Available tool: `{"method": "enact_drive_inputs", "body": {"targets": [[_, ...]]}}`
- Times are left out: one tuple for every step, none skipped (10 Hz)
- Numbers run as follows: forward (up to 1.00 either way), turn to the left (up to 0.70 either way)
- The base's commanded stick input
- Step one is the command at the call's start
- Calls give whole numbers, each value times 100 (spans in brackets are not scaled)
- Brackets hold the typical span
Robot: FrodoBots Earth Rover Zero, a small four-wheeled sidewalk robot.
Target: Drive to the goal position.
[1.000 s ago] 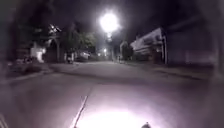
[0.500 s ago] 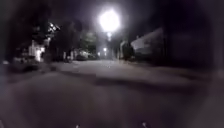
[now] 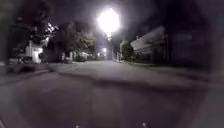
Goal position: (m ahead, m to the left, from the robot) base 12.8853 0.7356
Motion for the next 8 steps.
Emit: {"method": "enact_drive_inputs", "body": {"targets": [[50,0],[50,0],[50,0],[50,0],[50,0],[50,0],[50,0],[50,0]]}}
